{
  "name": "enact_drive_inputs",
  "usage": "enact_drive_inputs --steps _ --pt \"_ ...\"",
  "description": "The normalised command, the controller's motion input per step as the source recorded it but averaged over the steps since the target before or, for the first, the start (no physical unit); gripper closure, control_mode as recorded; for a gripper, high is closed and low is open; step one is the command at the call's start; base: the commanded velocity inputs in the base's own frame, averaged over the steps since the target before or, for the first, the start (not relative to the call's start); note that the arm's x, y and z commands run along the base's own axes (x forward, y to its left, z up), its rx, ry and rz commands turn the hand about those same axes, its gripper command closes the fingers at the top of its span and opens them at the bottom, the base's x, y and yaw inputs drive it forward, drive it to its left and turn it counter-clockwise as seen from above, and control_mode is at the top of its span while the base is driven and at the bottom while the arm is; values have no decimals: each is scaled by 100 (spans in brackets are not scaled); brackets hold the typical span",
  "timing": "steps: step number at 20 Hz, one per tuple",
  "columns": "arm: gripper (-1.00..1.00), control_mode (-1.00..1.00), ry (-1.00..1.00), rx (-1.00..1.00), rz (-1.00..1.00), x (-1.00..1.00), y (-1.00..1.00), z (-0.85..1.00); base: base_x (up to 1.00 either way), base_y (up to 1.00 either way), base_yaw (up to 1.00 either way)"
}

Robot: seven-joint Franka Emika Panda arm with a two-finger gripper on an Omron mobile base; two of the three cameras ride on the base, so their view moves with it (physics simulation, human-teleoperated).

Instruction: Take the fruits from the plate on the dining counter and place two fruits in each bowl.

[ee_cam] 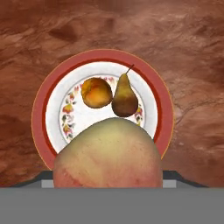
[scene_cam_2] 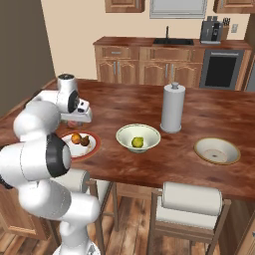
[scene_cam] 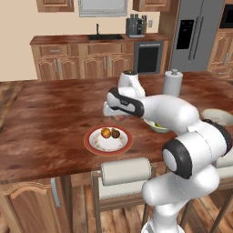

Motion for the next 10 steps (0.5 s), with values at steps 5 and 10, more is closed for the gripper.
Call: enact_drive_inputs --steps 5,10 --pt "100 -100 0 -2 2 -4 -100 41 0 0 0" --pt "100 -100 0 -5 0 0 -100 5 0 0 0"
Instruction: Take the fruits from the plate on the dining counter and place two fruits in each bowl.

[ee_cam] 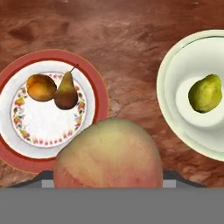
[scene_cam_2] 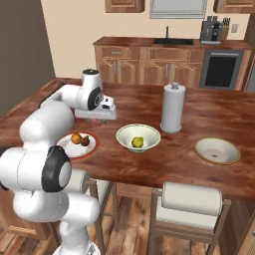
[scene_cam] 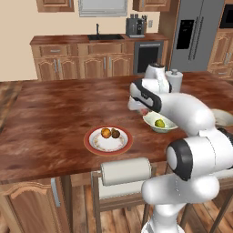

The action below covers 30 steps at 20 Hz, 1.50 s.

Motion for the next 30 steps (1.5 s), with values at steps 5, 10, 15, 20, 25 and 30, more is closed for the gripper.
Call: enact_drive_inputs --steps 5,10,15,20,25,30 --pt "100 -100 4 -6 0 7 -100 -1 0 0 0" --pt "100 -100 10 0 -5 49 -86 -24 0 0 0" --pt "100 -100 22 0 -5 59 -24 -36 0 0 0" --pt "100 -100 13 0 -3 69 -11 -47 0 0 0" --pt "100 -100 1 1 -2 38 -20 -29 0 0 0" --pt "100 -100 0 4 -2 0 -13 -23 0 0 0"
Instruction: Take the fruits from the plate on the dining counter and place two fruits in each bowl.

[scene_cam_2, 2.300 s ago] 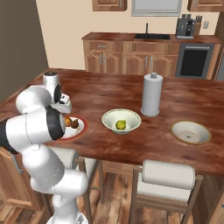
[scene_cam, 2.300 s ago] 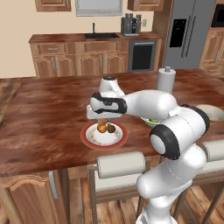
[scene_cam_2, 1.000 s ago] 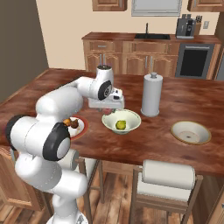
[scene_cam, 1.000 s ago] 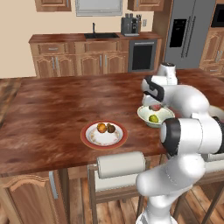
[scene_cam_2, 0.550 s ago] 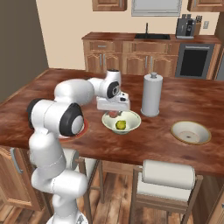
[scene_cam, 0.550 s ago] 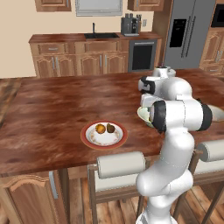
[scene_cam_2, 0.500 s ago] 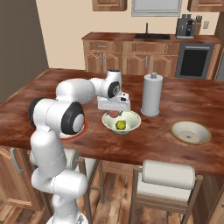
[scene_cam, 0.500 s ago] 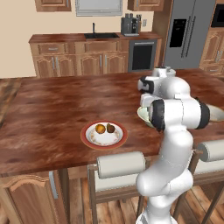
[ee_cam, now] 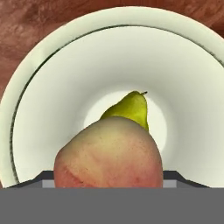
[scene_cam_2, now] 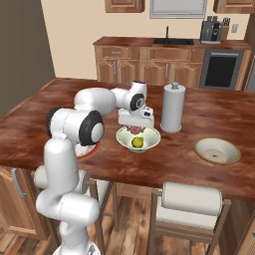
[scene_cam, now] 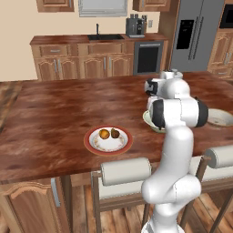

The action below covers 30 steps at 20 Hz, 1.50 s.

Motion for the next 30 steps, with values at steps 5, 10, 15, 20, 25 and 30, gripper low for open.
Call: enact_drive_inputs --steps 5,10,15,20,25,30 --pt "100 -100 0 0 0 0 0 -30 0 0 0" --pt "100 -100 0 0 0 0 -3 -17 0 0 0" --pt "100 -100 0 0 0 -16 -9 0 0 0 0" --pt "-100 -100 0 0 0 0 0 0 0 0 0" --pt "-100 -100 0 0 0 0 0 0 0 0 0" --pt "-100 -100 0 0 -3 0 0 1 0 0 0"
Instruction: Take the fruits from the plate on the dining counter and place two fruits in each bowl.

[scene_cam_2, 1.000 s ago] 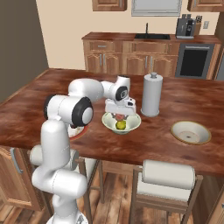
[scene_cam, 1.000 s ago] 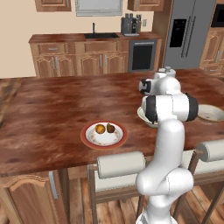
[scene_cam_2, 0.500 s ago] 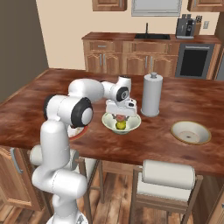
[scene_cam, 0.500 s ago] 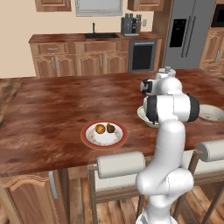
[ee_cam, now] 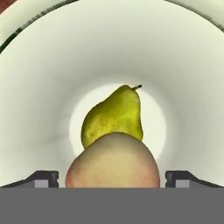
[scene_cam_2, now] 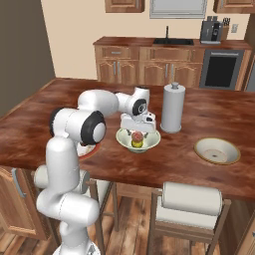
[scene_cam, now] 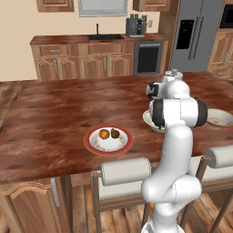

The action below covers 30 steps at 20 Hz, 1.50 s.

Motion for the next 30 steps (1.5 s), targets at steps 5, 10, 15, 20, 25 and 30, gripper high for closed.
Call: enact_drive_inputs --steps 5,10,15,20,25,30 --pt "-100 -100 0 0 -3 0 0 20 0 0 0" --pt "-100 -100 -4 0 0 -33 26 53 0 0 0" --pt "-100 -100 -18 0 1 -50 87 49 0 0 0" --pt "-100 -100 -15 -1 6 -29 100 21 0 0 0" --pt "-100 -100 -12 0 3 -33 83 8 0 0 0" --pt "-100 -100 -5 0 3 -12 81 -29 0 0 0"
